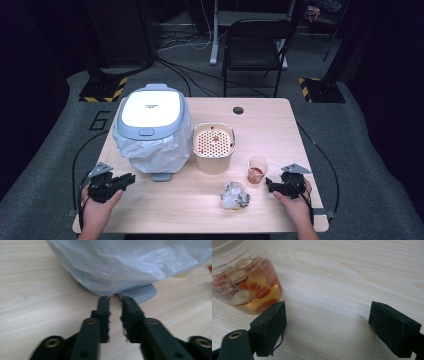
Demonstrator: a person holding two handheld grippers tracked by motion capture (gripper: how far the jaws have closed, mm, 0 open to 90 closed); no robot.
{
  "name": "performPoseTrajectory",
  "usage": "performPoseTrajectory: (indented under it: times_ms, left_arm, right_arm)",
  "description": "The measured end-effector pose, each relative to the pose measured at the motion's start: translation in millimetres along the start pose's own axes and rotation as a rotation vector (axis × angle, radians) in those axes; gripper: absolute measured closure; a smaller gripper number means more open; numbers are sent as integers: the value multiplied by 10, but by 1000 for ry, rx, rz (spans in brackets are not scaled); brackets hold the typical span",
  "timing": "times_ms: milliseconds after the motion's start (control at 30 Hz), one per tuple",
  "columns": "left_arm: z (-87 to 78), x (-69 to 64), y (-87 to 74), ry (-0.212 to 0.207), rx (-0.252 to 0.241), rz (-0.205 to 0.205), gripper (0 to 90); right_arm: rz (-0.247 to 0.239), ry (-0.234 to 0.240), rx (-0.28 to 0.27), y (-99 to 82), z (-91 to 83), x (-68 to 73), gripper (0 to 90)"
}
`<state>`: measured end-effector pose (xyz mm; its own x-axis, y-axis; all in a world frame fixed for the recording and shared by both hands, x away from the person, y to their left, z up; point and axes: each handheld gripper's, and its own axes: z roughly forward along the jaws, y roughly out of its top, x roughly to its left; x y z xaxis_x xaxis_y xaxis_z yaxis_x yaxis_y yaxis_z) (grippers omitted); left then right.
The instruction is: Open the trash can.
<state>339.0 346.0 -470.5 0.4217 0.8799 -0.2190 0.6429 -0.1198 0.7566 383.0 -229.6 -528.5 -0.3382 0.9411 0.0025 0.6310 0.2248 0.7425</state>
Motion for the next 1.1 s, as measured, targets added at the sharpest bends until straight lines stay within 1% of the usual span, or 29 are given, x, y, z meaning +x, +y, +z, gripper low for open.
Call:
performPoseTrajectory:
  times_ms: [33,67,100,133,200,233,267,300,333,367,400,467,500,533,567,600,633,667,700,733,767,800,867,933,967,1033,1100]
  left_arm:
    - [25,-39,1,-5,-13,4,801]
    - [25,-39,1,-5,-13,4,820]
    - [37,-67,14,-32,-12,36,820]
    - [59,-106,25,-48,-11,46,839]
    - [114,-160,39,-49,-11,62,859]
    - [176,-206,60,-57,11,79,885]
    - [221,-235,71,-61,17,86,900]
    - [278,-264,85,-72,38,101,900]
    - [278,-264,85,-72,38,101,900]
    - [321,-279,89,-67,36,104,900]
    - [371,-286,103,-63,51,132,900]
    - [446,-314,114,-59,53,144,900]
    - [495,-359,113,-58,44,129,900]
    - [519,-383,122,-62,49,133,900]
    - [558,-405,140,-55,38,137,900]
    - [558,-405,140,-55,38,137,900]
    - [612,-412,148,-53,36,131,900]
    - [612,-412,148,-53,36,131,900]
    - [679,-419,124,-62,57,117,900]
    - [717,-410,101,-66,33,141,900]
    - [698,-389,90,-61,49,166,900]
    - [715,-403,74,-72,21,132,900]
    - [728,-388,73,-82,22,127,900]
    - [727,-388,71,-79,28,141,900]
    - [720,-379,70,-61,40,181,900]
    - [731,-421,45,-37,18,194,900]
    - [734,-415,46,-41,19,193,900]
  right_arm:
    - [0,0,0,0,0,0,142]
    - [0,0,0,0,0,0,142]
    - [0,0,0,0,0,0,142]
    - [0,-1,0,0,0,0,142]
    - [2,1,-1,0,0,2,142]
    - [1,0,0,0,0,1,142]
    - [0,-1,0,0,0,0,142]
    - [0,-1,0,0,0,0,142]
    - [0,-1,0,0,0,0,142]
    - [2,1,-1,0,-1,2,142]
    - [0,0,-1,0,0,0,142]
    - [0,0,0,0,0,0,142]
    - [2,1,-1,0,-1,2,142]
    - [2,1,-1,0,-1,2,142]
    - [1,0,0,0,0,0,142]
    - [1,0,0,0,0,0,142]
    - [2,2,-1,0,-1,2,142]
    - [2,2,-1,0,-1,2,142]
    - [2,2,0,0,-1,1,142]
    - [2,2,-1,0,-1,2,142]
    - [-1,2,1,-1,-2,1,143]
    - [-1,2,1,-2,-4,1,143]
    - [0,2,1,-3,-5,1,144]
    - [0,2,0,-4,-6,0,145]
    - [0,2,1,-4,-6,1,146]
    - [1,2,0,-5,-8,0,151]
    - [1,2,-2,-5,-9,-3,157]
